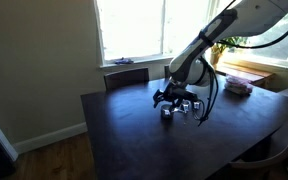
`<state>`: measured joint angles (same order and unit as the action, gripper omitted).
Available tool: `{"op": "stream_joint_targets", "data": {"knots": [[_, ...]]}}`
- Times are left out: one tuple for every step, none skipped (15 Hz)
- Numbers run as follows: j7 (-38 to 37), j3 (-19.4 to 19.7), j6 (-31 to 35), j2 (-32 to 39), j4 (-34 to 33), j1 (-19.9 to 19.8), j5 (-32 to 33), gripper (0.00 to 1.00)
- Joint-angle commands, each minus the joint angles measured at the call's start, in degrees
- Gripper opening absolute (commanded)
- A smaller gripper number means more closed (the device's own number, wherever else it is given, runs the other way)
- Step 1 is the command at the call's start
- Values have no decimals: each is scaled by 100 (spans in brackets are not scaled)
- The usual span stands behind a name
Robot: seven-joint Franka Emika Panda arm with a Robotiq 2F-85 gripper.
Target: Unstack the measuring cups
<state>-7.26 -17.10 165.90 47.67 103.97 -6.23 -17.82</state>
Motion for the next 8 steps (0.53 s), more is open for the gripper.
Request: {"op": "stream_joint_targets", "data": {"knots": [[-216, 144, -450, 178, -343, 95, -231, 100], [-228, 153, -519, 227, -402, 89, -268, 100], [-232, 167, -581, 274, -460, 85, -301, 100], [-230, 176, -642, 323, -522, 82, -334, 100], [-163, 147, -725, 389, -590, 44, -356, 100], [-218, 218, -749, 429, -641, 95, -363, 100], [-227, 239, -801, 474, -703, 101, -376, 100], [-220, 244, -832, 508, -736, 92, -390, 100]]}}
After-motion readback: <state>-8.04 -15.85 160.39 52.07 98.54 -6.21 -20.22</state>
